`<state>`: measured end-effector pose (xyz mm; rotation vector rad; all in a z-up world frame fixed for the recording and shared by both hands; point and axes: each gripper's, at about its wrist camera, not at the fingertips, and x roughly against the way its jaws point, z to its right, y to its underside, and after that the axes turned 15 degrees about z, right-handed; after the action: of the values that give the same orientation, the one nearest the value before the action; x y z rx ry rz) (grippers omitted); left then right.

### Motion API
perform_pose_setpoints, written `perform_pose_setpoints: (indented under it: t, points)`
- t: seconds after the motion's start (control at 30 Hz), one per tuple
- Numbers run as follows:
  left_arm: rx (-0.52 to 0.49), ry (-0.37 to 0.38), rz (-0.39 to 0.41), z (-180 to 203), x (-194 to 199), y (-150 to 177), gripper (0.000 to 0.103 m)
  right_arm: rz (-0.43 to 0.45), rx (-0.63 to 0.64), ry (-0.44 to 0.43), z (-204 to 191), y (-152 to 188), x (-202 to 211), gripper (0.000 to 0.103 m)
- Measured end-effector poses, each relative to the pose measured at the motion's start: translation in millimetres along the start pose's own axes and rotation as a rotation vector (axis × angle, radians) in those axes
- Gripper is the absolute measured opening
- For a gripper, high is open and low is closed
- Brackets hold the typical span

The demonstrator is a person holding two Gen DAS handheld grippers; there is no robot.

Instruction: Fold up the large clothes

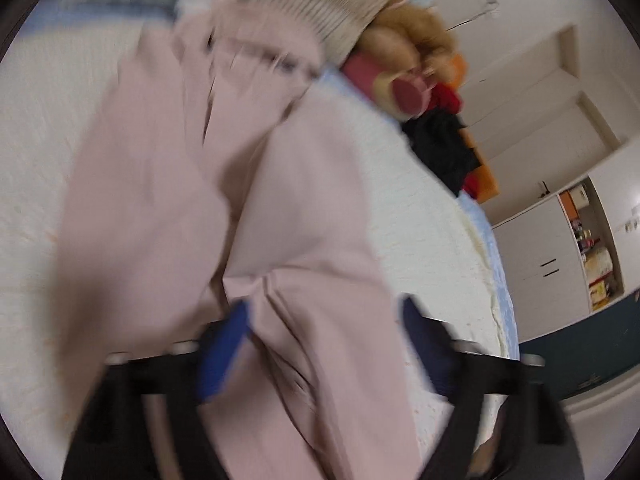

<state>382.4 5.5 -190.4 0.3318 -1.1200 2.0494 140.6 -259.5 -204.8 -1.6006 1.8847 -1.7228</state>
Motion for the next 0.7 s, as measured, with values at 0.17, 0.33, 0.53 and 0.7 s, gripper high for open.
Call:
perform_pose_setpoints:
  t: [0.17,0.33,0.53,0.7]
  points:
    - [-0.079,-0.084,0.061,21.5,47.5,-39.5,0.093,0.176,-0.002,0.064,41.4,-80.5,17.1,0.078]
    - [-0.239,-0.239,0.107,3.7,36.1,-103.4,0.094,0.281,-0.209,0.075,144.4,-183.6,-21.7,0.082]
    - [-0.197,-0.196,0.085,-41.4,-96.5,-189.3,0.094,0.400,-0.638,0.001,317.5,-264.8,-132.2,0.081]
    - [0.003,0.001,0.027,-68.1,-210.9,-221.2,0.093,0.449,-0.909,0.059,433.6,-275.8,-232.2,0.076]
